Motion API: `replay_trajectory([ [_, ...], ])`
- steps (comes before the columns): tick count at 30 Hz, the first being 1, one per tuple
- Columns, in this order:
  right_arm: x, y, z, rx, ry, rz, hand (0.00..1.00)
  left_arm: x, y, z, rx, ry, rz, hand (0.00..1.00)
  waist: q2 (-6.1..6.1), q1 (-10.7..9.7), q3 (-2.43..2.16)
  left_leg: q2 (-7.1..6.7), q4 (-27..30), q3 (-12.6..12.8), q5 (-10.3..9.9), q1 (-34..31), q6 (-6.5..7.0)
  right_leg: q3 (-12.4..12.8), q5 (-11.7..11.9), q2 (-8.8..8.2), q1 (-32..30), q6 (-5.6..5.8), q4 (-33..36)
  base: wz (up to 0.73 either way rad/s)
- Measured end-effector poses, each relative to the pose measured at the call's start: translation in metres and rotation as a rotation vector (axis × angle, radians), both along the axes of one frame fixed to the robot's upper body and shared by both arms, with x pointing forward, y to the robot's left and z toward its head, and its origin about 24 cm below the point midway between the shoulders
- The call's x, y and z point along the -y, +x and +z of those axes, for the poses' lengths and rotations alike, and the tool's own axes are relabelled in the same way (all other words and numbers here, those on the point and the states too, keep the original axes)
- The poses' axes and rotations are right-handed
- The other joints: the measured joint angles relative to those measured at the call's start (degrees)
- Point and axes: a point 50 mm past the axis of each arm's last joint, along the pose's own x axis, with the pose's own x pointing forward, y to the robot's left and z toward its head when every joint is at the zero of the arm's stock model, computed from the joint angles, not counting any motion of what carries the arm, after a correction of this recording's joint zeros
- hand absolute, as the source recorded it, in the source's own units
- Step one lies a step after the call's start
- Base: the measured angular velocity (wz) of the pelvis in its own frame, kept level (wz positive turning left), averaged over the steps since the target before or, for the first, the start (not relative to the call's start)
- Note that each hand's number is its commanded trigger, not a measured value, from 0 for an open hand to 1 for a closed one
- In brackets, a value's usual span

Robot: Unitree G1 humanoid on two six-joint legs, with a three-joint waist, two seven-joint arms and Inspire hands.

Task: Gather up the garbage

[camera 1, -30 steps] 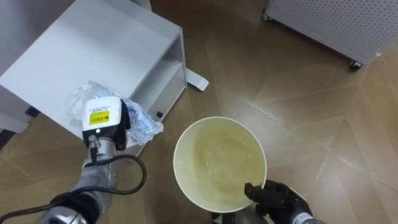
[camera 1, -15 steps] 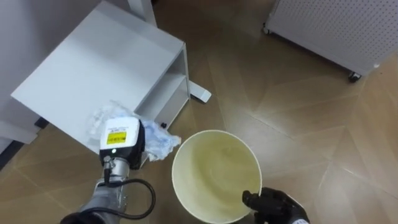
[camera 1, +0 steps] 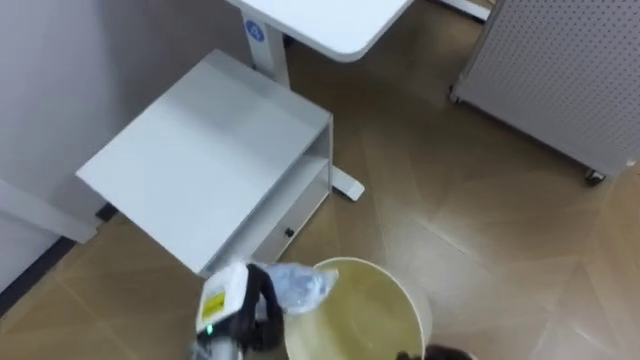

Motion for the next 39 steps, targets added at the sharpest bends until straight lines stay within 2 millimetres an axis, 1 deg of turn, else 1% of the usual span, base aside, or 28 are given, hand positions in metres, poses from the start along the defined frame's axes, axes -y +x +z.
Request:
replay_trajectory([
  [2,0.000,-0.001,-0.001,-0.005,0.000,-0.003,1.00,0.010,-0.006,-0.005,-0.049,-0.049,-0.021,1.00,-0.23,0.16,-0.12,-0.67,-1.48,0.02,0.73,0.60,0.27,-0.01,0.50,-0.42,0.54,0.44,-1.10,0.10],
  [5,-0.005,-0.004,-0.003,-0.014,0.025,-0.022,1.00,0.014,-0.013,-0.011,-0.117,-0.093,-0.036,1.00,-0.98,0.37,-0.56,-0.81,-3.06,0.67,1.28,1.44,0.58,0.17,1.27,-0.45,1.19,0.63,-2.53,-0.04],
  [9,-0.006,-0.007,-0.005,-0.023,0.035,-0.031,1.00,0.020,-0.024,-0.019,-0.202,-0.147,-0.055,1.00,-1.12,0.51,-0.64,-1.00,-4.63,0.82,1.72,3.14,0.93,0.20,1.93,-0.35,3.03,1.09,-4.29,0.00],
  [13,-0.007,-0.011,-0.007,-0.034,0.037,-0.031,1.00,0.022,-0.033,-0.026,-0.272,-0.153,-0.102,1.00,-1.14,0.75,-0.63,-1.02,-5.17,0.86,1.87,3.95,1.06,0.06,2.26,-0.34,4.10,1.40,-5.16,0.01],
  [14,-0.007,-0.011,-0.007,-0.036,0.036,-0.029,1.00,0.022,-0.034,-0.027,-0.285,-0.150,-0.116,0.94,-1.14,0.89,-0.64,-1.07,-5.47,0.84,1.92,4.10,1.16,0.04,2.41,-0.33,4.24,1.45,-5.47,0.00],
  [15,-0.007,-0.011,-0.007,-0.036,0.035,-0.028,1.00,0.023,-0.035,-0.027,-0.291,-0.149,-0.122,0.59,-1.14,0.98,-0.64,-1.09,-5.71,0.86,2.04,4.12,1.21,0.01,2.58,-0.31,4.27,1.46,-5.77,0.00],
  [16,-0.007,-0.012,-0.007,-0.037,0.034,-0.028,1.00,0.023,-0.036,-0.028,-0.304,-0.149,-0.136,0.00,-1.15,1.27,-0.63,-1.09,-6.05,0.99,2.22,4.12,1.24,0.02,2.83,-0.26,4.28,1.47,-6.12,0.00],
  [22,-0.007,-0.013,-0.008,-0.039,0.031,-0.025,1.00,0.026,-0.045,-0.034,-0.356,-0.156,-0.171,0.00,-1.16,1.66,-0.64,-1.09,-6.54,1.09,2.23,4.16,1.24,-0.03,2.87,-0.20,4.27,1.50,-6.50,0.00],
  [34,-0.007,-0.013,-0.008,-0.038,0.037,-0.032,1.00,0.028,-0.043,-0.032,-0.359,-0.163,-0.184,0.00,-1.20,1.69,-0.68,-1.02,-6.88,1.31,2.26,4.12,1.21,-0.02,2.95,-0.07,4.27,1.61,-7.16,0.00],
  [39,-0.007,-0.014,-0.008,-0.042,0.042,-0.040,1.00,0.028,-0.043,-0.032,-0.357,-0.162,-0.183,0.00,-1.29,1.73,-0.85,-1.02,-6.88,1.37,2.27,4.46,1.21,0.01,2.96,-0.09,4.43,1.61,-7.05,0.00],
])
